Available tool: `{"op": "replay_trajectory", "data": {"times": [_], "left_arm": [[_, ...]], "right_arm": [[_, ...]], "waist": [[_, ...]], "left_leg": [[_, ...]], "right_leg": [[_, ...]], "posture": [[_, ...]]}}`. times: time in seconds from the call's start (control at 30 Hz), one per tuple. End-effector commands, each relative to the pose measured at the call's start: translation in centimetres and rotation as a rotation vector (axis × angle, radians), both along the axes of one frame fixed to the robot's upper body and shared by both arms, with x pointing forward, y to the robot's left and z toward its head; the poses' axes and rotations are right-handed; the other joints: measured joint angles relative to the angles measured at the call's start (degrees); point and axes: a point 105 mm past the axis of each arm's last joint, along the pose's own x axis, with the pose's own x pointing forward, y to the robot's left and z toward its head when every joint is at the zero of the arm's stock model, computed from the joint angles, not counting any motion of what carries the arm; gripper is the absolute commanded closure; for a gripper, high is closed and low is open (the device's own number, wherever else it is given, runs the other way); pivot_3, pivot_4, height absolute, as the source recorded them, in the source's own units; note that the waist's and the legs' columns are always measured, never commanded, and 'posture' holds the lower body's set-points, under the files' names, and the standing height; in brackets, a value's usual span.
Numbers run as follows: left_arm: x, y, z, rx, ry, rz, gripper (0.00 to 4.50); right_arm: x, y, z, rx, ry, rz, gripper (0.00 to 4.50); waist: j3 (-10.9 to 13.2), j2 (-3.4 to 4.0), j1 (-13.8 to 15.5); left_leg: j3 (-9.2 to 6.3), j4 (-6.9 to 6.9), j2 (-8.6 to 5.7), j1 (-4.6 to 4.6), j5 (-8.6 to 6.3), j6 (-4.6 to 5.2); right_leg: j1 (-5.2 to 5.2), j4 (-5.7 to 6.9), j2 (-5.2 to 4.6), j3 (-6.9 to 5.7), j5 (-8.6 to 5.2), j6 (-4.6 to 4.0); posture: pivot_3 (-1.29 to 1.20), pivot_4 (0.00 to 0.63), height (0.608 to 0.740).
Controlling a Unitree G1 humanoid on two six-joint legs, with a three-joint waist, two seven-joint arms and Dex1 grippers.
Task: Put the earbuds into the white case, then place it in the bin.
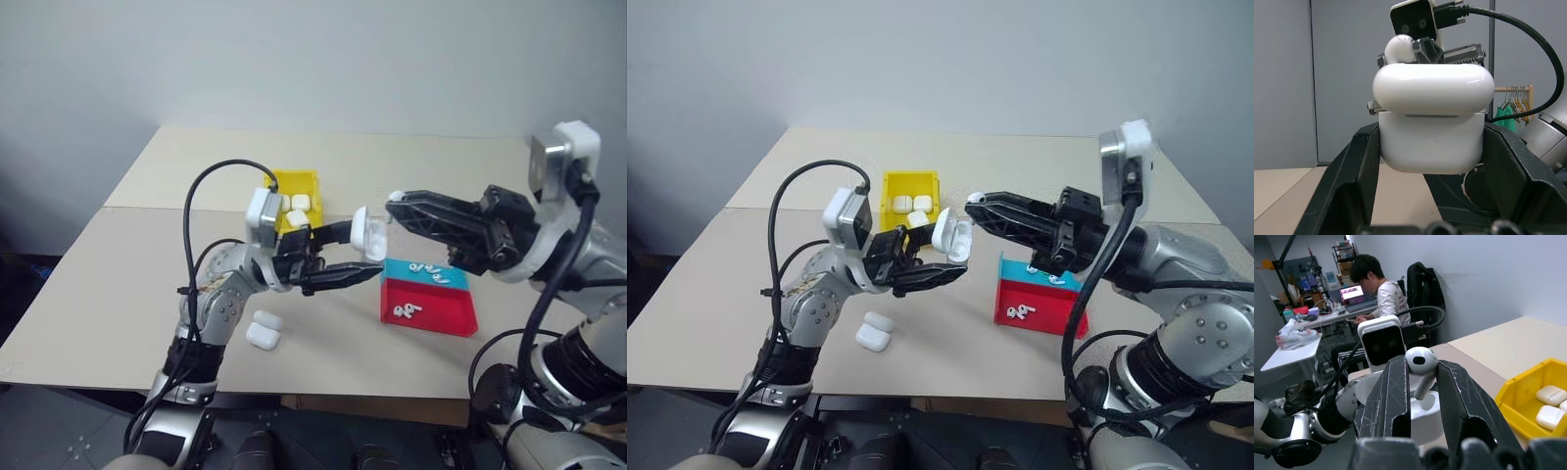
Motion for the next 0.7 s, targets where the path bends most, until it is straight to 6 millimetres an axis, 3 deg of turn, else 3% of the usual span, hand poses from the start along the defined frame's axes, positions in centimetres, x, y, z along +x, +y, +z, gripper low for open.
{"op": "replay_trajectory", "data": {"times": [0.03,0.37,0.63,0.7], "left_arm": [[-0.4,0.0,0.7,-0.004,-0.035,-0.011,1.73],[-0.6,0.1,0.7,0.003,-0.040,-0.007,1.73],[-0.4,0.0,0.8,0.004,-0.037,0.002,1.73],[-0.3,0.0,0.9,0.003,-0.036,0.005,1.73]], "right_arm": [[-0.3,0.3,0.1,-0.017,-0.043,-0.008,3.89],[0.3,0.8,-0.4,-0.049,-0.067,-0.059,3.89],[-0.3,1.0,-1.1,-0.086,-0.140,-0.056,3.89],[-0.6,1.2,-1.3,-0.091,-0.155,-0.034,3.17]], "waist": [[0.0,0.00,-0.1],[0.0,0.00,-0.6],[0.0,-0.01,-0.8],[0.0,-0.01,-0.9]], "left_leg": [[-0.01,0.00,0.01,0.00,0.00,0.00],[-0.01,-0.02,0.00,0.00,0.00,0.00],[-0.01,-0.04,0.00,0.00,0.00,0.00],[-0.02,-0.04,0.00,0.00,0.00,0.00]], "right_leg": [[0.00,0.00,0.01,0.00,0.00,0.00],[0.00,-0.02,0.01,0.01,0.00,0.01],[0.00,-0.05,0.01,0.01,-0.01,0.02],[0.00,-0.04,0.01,0.01,-0.01,0.02]], "posture": [[0.00,0.150,0.740],[0.00,0.150,0.740],[0.00,0.150,0.740],[0.00,0.150,0.740]]}}
